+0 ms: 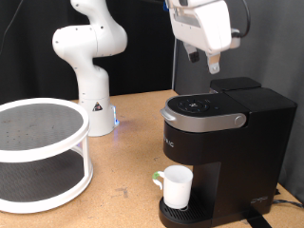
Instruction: Make a cup of coffee with the keurig machine
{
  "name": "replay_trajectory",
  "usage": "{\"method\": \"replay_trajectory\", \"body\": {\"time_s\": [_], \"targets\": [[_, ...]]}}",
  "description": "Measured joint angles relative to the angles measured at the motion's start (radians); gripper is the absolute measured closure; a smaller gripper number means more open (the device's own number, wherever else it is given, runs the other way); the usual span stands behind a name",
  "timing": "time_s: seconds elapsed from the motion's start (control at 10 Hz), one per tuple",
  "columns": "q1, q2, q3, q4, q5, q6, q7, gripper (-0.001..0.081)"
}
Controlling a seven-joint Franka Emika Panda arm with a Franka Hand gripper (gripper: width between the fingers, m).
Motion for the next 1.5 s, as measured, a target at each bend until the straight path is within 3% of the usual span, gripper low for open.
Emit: {"method": "replay_trajectory", "body": {"time_s": [0.3,0.5,0.7,0.8,0.9,1.0,1.1,1.2,1.5], "targets": [[0.0,0.024,0.011,-0.013,-0.02,0.032,-0.012,0.0006],[0.0,0.025,0.02,-0.051,-0.045,0.09,-0.031,0.0032],[0.0,0.024,0.028,-0.094,-0.059,0.129,-0.058,0.0396],[0.0,0.023,0.032,-0.114,-0.06,0.139,-0.07,0.0396],[0.0,0.022,0.035,-0.135,-0.061,0.149,-0.079,0.0578],[0.0,0.022,0.037,-0.154,-0.062,0.155,-0.08,0.0578],[0.0,0.021,0.039,-0.17,-0.062,0.162,-0.08,0.0712],[0.0,0.021,0.039,-0.185,-0.062,0.174,-0.08,0.0786],[0.0,0.02,0.039,-0.198,-0.062,0.189,-0.076,0.08]]}}
